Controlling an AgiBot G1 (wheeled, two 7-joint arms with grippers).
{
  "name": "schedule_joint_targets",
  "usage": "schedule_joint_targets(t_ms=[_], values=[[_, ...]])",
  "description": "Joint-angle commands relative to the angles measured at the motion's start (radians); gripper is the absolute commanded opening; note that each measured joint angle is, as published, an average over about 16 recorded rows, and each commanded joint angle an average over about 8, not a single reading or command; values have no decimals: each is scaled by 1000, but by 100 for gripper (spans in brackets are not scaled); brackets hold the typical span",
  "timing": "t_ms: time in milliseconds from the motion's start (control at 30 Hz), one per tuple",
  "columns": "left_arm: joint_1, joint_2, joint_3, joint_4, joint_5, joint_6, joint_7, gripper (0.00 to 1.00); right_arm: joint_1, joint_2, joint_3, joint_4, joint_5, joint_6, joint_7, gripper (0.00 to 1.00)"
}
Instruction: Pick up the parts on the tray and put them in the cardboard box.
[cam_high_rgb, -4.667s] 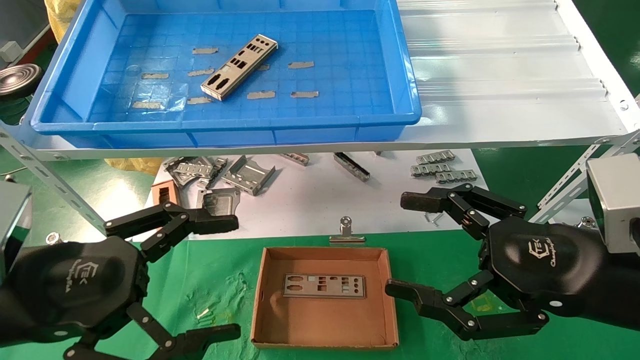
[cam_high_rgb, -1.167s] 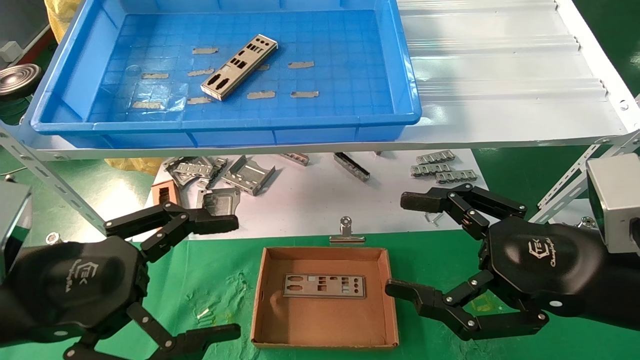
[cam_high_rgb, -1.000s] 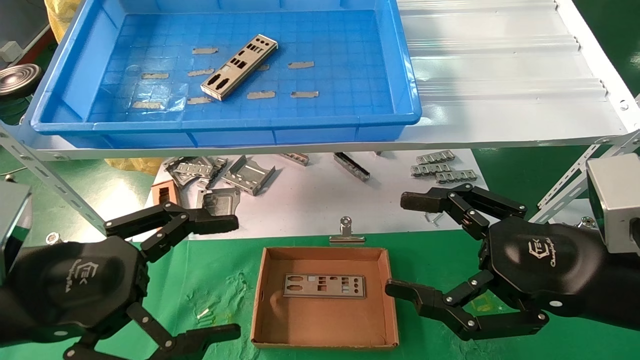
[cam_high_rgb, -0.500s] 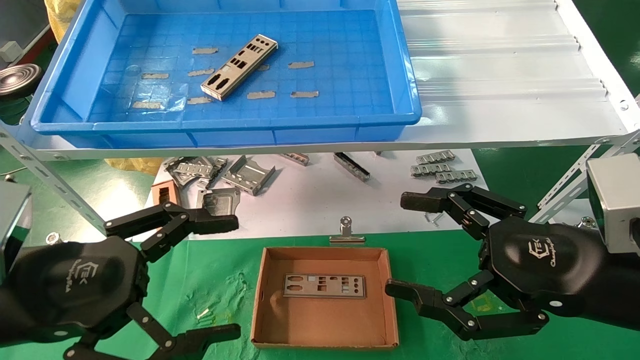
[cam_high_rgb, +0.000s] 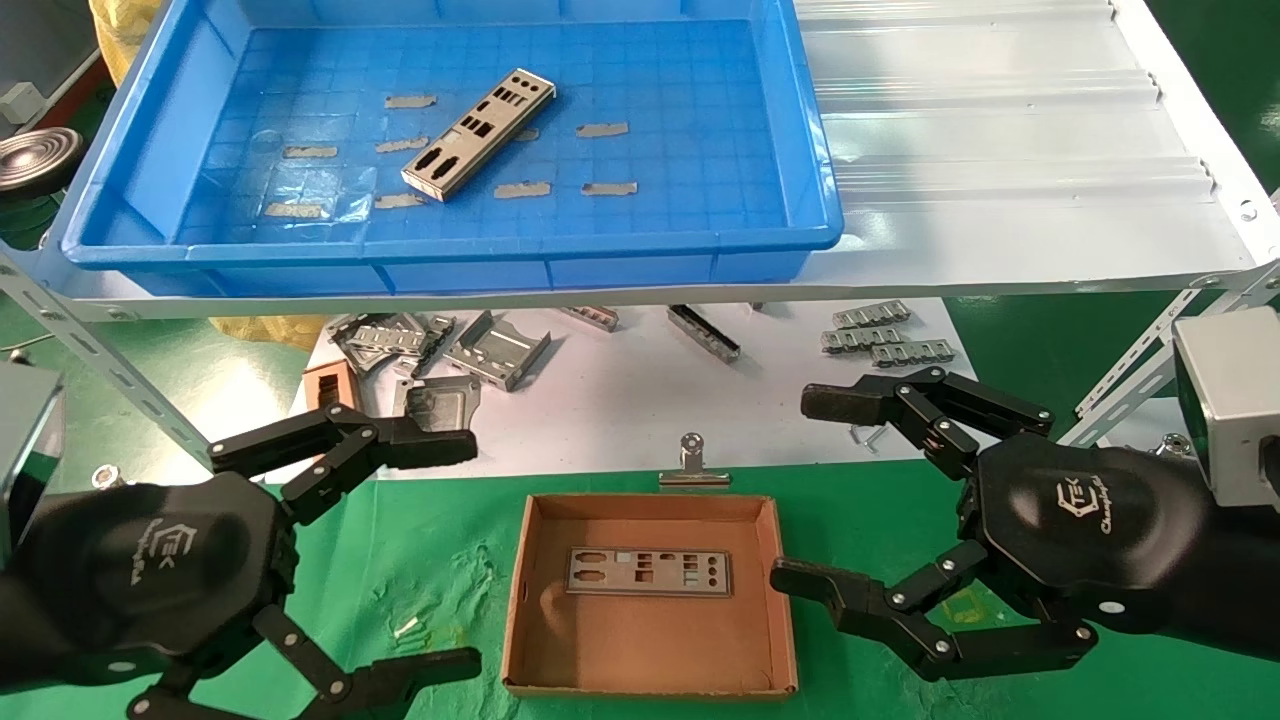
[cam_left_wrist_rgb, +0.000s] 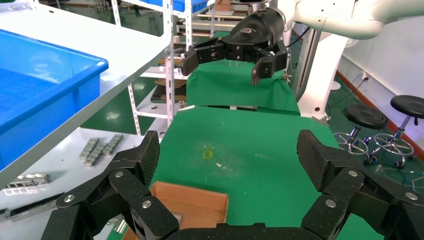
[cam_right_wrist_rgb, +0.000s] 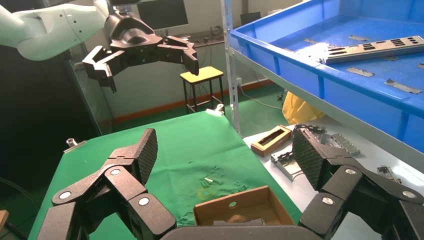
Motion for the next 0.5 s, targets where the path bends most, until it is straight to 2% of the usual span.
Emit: schedule_joint_targets(t_ms=[33,500], values=[[0,0,0,0,0,0,0,100,0,0,0,0,0,0,0,100],[0,0,0,0,0,0,0,100,0,0,0,0,0,0,0,100]])
